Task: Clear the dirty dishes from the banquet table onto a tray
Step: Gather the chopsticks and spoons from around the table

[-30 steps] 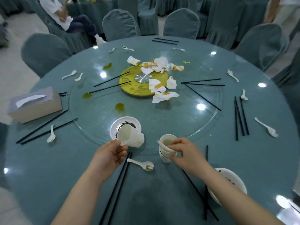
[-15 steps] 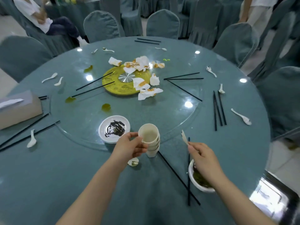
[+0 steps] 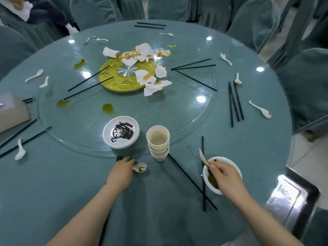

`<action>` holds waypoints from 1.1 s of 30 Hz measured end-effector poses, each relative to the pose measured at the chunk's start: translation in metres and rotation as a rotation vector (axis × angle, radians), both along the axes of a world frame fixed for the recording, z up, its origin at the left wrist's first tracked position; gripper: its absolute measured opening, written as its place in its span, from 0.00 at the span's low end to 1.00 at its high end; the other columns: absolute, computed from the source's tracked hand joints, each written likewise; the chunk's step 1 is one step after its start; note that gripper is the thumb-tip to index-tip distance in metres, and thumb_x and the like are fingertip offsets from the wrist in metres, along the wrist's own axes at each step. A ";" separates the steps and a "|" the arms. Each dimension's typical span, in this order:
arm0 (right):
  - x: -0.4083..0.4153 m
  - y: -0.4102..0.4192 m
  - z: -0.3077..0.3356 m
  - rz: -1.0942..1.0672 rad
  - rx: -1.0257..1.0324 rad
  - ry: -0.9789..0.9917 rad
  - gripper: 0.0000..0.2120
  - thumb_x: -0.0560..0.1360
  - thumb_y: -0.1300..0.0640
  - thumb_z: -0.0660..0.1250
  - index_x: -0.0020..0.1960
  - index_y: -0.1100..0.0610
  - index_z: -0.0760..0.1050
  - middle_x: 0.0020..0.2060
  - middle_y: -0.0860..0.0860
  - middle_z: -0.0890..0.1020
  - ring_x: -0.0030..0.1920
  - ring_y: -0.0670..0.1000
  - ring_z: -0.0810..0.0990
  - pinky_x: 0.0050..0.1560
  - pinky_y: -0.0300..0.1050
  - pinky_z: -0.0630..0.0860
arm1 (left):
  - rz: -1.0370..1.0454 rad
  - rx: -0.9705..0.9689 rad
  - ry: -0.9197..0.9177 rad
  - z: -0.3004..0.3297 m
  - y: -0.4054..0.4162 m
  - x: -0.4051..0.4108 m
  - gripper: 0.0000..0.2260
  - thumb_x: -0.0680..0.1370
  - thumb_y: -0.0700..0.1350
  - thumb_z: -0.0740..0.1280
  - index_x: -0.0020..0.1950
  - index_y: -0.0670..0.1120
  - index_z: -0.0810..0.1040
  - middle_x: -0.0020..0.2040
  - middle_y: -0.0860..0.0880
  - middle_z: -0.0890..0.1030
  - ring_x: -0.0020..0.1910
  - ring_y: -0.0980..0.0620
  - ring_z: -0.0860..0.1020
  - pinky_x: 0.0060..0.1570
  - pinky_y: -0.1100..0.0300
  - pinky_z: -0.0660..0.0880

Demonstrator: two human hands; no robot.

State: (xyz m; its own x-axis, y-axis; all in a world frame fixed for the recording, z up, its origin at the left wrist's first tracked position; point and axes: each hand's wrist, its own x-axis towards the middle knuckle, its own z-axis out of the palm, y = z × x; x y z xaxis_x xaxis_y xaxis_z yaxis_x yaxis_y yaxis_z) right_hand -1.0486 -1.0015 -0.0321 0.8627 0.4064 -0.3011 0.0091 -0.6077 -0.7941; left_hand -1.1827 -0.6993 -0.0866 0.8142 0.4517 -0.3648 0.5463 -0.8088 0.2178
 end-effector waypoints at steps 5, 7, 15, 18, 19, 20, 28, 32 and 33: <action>-0.009 -0.001 0.001 -0.019 -0.024 0.045 0.11 0.79 0.59 0.61 0.43 0.56 0.81 0.32 0.52 0.78 0.34 0.47 0.72 0.38 0.42 0.66 | 0.111 -0.015 -0.012 0.000 -0.016 -0.003 0.04 0.77 0.44 0.63 0.46 0.48 0.77 0.50 0.46 0.79 0.49 0.44 0.77 0.44 0.55 0.72; -0.014 0.001 0.001 -0.008 -0.027 0.041 0.09 0.78 0.58 0.62 0.44 0.54 0.81 0.29 0.44 0.77 0.31 0.41 0.72 0.36 0.36 0.66 | 0.140 -0.108 0.011 0.000 -0.031 -0.008 0.05 0.75 0.47 0.66 0.41 0.48 0.74 0.45 0.47 0.81 0.46 0.45 0.78 0.41 0.55 0.71; -0.046 0.031 -0.014 0.277 -0.307 0.068 0.09 0.75 0.56 0.64 0.37 0.50 0.77 0.30 0.47 0.81 0.27 0.40 0.72 0.27 0.30 0.66 | 0.460 -0.639 -0.091 -0.010 -0.068 -0.034 0.10 0.76 0.50 0.68 0.39 0.45 0.76 0.28 0.51 0.82 0.28 0.54 0.81 0.35 0.57 0.80; -0.063 0.051 -0.025 0.363 -0.374 0.092 0.08 0.76 0.55 0.63 0.41 0.48 0.78 0.32 0.45 0.81 0.32 0.41 0.75 0.29 0.30 0.67 | 0.497 -0.652 -0.136 -0.010 -0.063 -0.057 0.07 0.77 0.44 0.66 0.39 0.48 0.76 0.30 0.51 0.82 0.28 0.56 0.80 0.38 0.56 0.79; -0.070 0.059 -0.029 0.384 -0.375 0.094 0.08 0.77 0.54 0.62 0.43 0.50 0.79 0.34 0.46 0.81 0.34 0.44 0.76 0.32 0.34 0.69 | 0.516 -0.645 -0.182 -0.009 -0.059 -0.067 0.07 0.77 0.42 0.65 0.40 0.49 0.76 0.30 0.52 0.82 0.29 0.56 0.80 0.39 0.56 0.79; -0.075 0.067 -0.031 0.398 -0.375 0.086 0.08 0.77 0.54 0.62 0.45 0.51 0.79 0.34 0.46 0.80 0.37 0.46 0.77 0.35 0.39 0.70 | 0.537 -0.631 -0.236 -0.007 -0.054 -0.076 0.07 0.77 0.41 0.65 0.40 0.50 0.77 0.31 0.52 0.82 0.30 0.57 0.81 0.40 0.57 0.79; -0.098 0.109 -0.046 0.448 -0.477 -0.097 0.10 0.80 0.52 0.55 0.50 0.56 0.73 0.47 0.53 0.81 0.48 0.56 0.77 0.40 0.45 0.65 | 0.699 -0.228 -0.384 -0.013 -0.013 -0.158 0.14 0.77 0.40 0.66 0.63 0.43 0.76 0.61 0.45 0.78 0.60 0.46 0.75 0.60 0.55 0.70; -0.104 0.118 -0.048 0.448 -0.481 -0.158 0.13 0.77 0.45 0.62 0.53 0.54 0.73 0.50 0.52 0.78 0.50 0.56 0.77 0.42 0.45 0.67 | 0.555 -0.099 -0.074 -0.032 -0.011 -0.184 0.30 0.79 0.54 0.62 0.77 0.46 0.56 0.78 0.47 0.53 0.77 0.46 0.51 0.72 0.46 0.53; -0.106 0.119 -0.048 0.484 -0.500 -0.187 0.15 0.75 0.45 0.65 0.55 0.54 0.72 0.52 0.51 0.77 0.52 0.55 0.77 0.44 0.45 0.69 | 0.528 -0.090 -0.034 -0.036 -0.012 -0.187 0.31 0.79 0.57 0.60 0.78 0.48 0.53 0.79 0.48 0.49 0.77 0.46 0.48 0.72 0.45 0.51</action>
State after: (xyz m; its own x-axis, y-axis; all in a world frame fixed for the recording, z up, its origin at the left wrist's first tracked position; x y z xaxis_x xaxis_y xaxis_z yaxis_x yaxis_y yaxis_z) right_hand -1.1548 -0.8825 -0.0801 0.6757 0.6084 -0.4162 0.4783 -0.7915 -0.3805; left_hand -1.3693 -0.7110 -0.1225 0.4965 0.7712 -0.3984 0.8652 -0.4031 0.2981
